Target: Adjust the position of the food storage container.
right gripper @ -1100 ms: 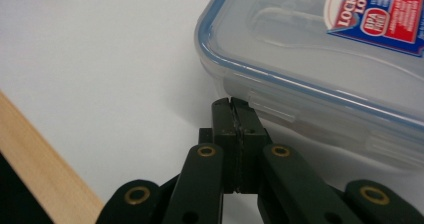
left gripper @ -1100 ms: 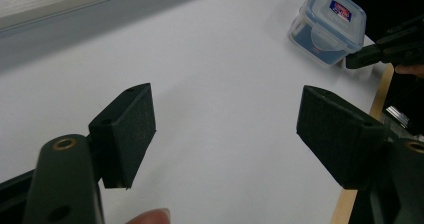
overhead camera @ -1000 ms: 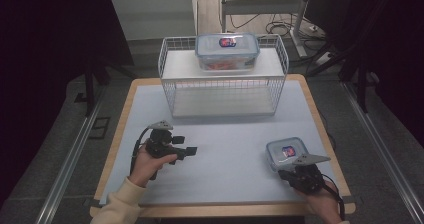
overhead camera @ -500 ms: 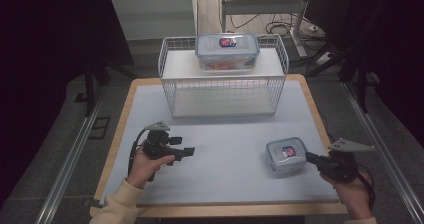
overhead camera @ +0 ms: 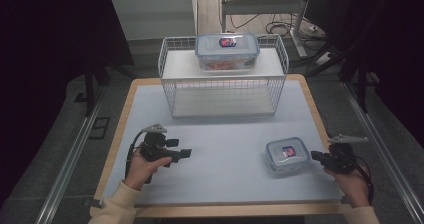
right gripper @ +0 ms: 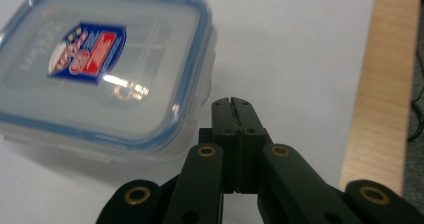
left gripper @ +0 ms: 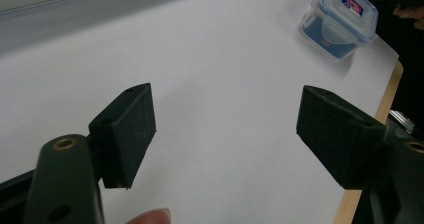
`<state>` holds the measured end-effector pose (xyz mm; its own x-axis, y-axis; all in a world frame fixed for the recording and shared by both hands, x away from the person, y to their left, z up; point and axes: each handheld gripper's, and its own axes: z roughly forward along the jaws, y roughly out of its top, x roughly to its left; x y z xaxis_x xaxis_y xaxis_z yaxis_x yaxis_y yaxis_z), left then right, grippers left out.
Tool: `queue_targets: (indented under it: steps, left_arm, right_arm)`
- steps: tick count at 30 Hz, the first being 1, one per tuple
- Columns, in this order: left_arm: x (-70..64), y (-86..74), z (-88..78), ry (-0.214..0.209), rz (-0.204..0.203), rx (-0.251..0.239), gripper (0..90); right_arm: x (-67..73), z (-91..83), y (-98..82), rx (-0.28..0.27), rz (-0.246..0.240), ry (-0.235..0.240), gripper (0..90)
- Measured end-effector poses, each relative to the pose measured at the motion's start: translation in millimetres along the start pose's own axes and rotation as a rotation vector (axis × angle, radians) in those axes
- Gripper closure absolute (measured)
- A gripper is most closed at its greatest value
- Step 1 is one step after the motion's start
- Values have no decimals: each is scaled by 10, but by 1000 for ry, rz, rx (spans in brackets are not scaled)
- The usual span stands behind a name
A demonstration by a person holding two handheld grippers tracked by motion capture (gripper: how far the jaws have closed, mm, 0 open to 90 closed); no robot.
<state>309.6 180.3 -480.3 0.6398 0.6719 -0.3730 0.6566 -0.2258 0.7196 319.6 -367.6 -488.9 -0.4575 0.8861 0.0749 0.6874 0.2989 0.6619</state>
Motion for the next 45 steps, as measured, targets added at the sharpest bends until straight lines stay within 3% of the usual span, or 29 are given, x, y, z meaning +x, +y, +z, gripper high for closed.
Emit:
queue_targets:
  steps: [9, 21, 24, 40, 45]
  left_arm:
    - [9, -5, 9, 2, 1, 5, 230]
    - [44, -14, -9, 5, -5, 5, 230]
    - [56, -15, -15, 6, -7, 4, 230]
    - [104, -23, -34, 15, -25, -4, 230]
    - [116, -25, -40, 16, -27, -4, 230]
  right_arm:
    - [78, 16, -83, 15, -12, 46, 898]
    - [472, 80, -2, 22, -66, 133, 898]
    - [602, 149, 47, 26, -81, 149, 898]
    - [949, 529, 335, 8, -101, 183, 898]
    - [1105, 639, 424, 11, -130, 198, 898]
